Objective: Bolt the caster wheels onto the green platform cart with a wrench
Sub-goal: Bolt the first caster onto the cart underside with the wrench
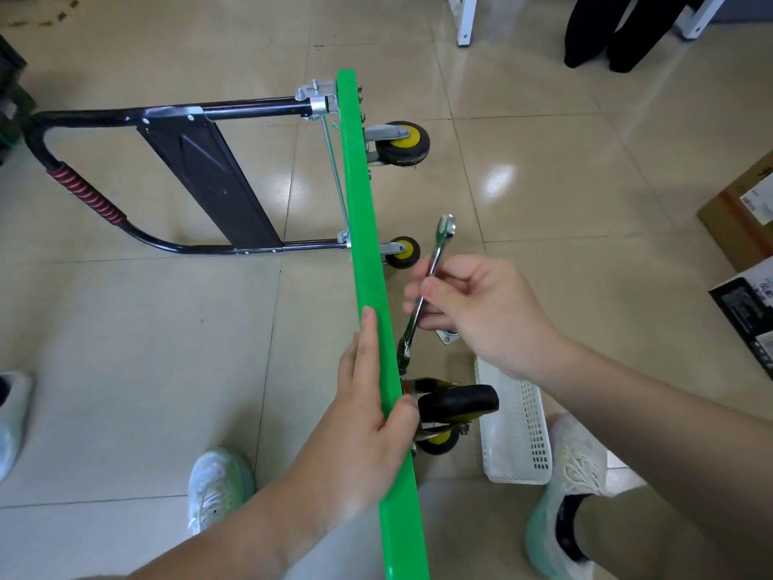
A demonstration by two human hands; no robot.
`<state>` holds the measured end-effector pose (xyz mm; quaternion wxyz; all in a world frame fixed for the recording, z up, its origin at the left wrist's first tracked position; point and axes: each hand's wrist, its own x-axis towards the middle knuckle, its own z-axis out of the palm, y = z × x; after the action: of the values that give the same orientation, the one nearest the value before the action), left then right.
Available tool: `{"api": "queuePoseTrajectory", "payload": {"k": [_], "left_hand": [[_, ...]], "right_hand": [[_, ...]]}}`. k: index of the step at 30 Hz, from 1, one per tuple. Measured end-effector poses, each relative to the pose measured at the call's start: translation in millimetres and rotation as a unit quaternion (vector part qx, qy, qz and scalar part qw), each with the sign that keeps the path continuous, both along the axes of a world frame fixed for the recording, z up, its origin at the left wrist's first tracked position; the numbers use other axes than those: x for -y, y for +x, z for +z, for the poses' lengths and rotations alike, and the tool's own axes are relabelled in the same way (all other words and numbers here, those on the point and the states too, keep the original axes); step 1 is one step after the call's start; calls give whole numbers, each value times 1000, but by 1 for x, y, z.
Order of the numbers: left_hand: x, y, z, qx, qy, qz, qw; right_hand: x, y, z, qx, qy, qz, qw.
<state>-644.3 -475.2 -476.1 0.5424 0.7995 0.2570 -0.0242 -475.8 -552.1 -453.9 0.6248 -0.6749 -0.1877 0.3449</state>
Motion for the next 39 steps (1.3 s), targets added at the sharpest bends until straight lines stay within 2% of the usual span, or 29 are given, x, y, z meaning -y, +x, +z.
{"api": "queuePoseTrajectory", "payload": {"k": [5, 8, 12, 16, 22, 35, 39], "left_hand": [[2, 0, -4, 9, 15, 8, 1000], [2, 0, -4, 7, 14, 15, 1000], [3, -1, -3, 10, 3, 22, 1000], [3, -1, -3, 8, 2, 21, 1000], [2, 0, -4, 4, 6, 14, 1000], [2, -1, -1, -3, 13, 8, 1000], [2, -2, -1, -3, 5, 11, 1000]], "right_hand": [[21, -31, 4, 69, 71, 5, 995], [21, -23, 7, 54, 82, -22, 995], [12, 7, 5, -22, 41, -66, 997], [4, 22, -2, -36, -24, -15, 999], [-15, 27, -13, -73, -65, 62, 993], [-43, 31, -18, -5, -165, 93, 982], [-43, 26, -12, 20, -153, 109, 982]]}}
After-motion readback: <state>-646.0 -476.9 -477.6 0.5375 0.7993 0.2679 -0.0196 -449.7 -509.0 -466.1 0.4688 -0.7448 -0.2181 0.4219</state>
